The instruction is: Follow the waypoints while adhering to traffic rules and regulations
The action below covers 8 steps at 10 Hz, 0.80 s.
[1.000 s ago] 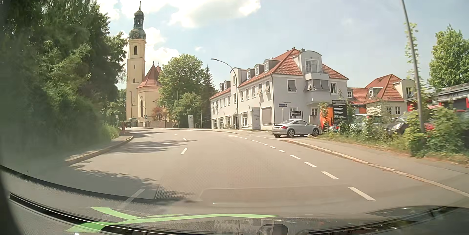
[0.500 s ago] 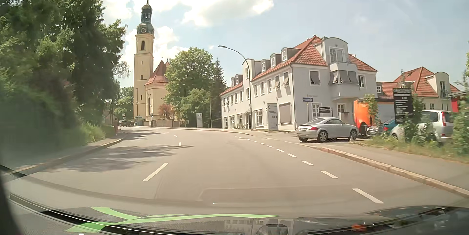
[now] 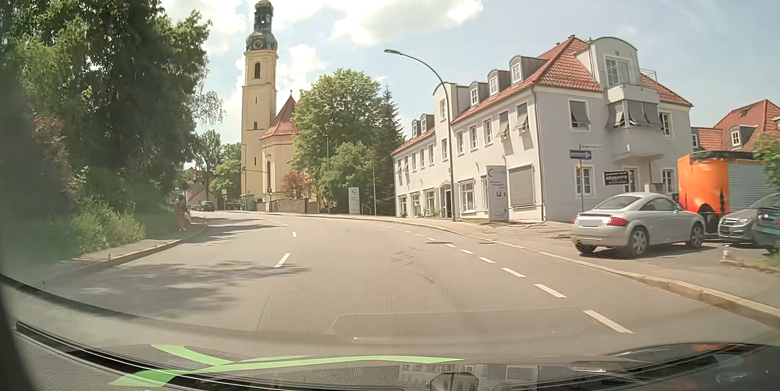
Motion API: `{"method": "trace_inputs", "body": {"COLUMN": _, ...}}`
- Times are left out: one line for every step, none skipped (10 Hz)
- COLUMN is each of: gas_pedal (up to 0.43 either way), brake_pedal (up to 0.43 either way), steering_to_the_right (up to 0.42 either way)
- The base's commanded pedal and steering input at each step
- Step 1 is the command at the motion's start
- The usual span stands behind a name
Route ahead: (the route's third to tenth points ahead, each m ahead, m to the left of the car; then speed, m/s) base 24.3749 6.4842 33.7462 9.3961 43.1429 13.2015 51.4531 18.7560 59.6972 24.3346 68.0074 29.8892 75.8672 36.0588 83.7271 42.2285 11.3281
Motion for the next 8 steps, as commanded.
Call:
{"method": "trace_inputs", "body": {"gas_pedal": 0.138, "brake_pedal": 0.000, "steering_to_the_right": -0.063}}
{"method": "trace_inputs", "body": {"gas_pedal": 0.138, "brake_pedal": 0.000, "steering_to_the_right": -0.063}}
{"method": "trace_inputs", "body": {"gas_pedal": 0.138, "brake_pedal": 0.000, "steering_to_the_right": -0.064}}
{"method": "trace_inputs", "body": {"gas_pedal": 0.138, "brake_pedal": 0.000, "steering_to_the_right": -0.064}}
{"method": "trace_inputs", "body": {"gas_pedal": 0.138, "brake_pedal": 0.000, "steering_to_the_right": -0.064}}
{"method": "trace_inputs", "body": {"gas_pedal": 0.138, "brake_pedal": 0.000, "steering_to_the_right": -0.064}}
{"method": "trace_inputs", "body": {"gas_pedal": 0.138, "brake_pedal": 0.000, "steering_to_the_right": -0.061}}
{"method": "trace_inputs", "body": {"gas_pedal": 0.138, "brake_pedal": 0.000, "steering_to_the_right": -0.058}}
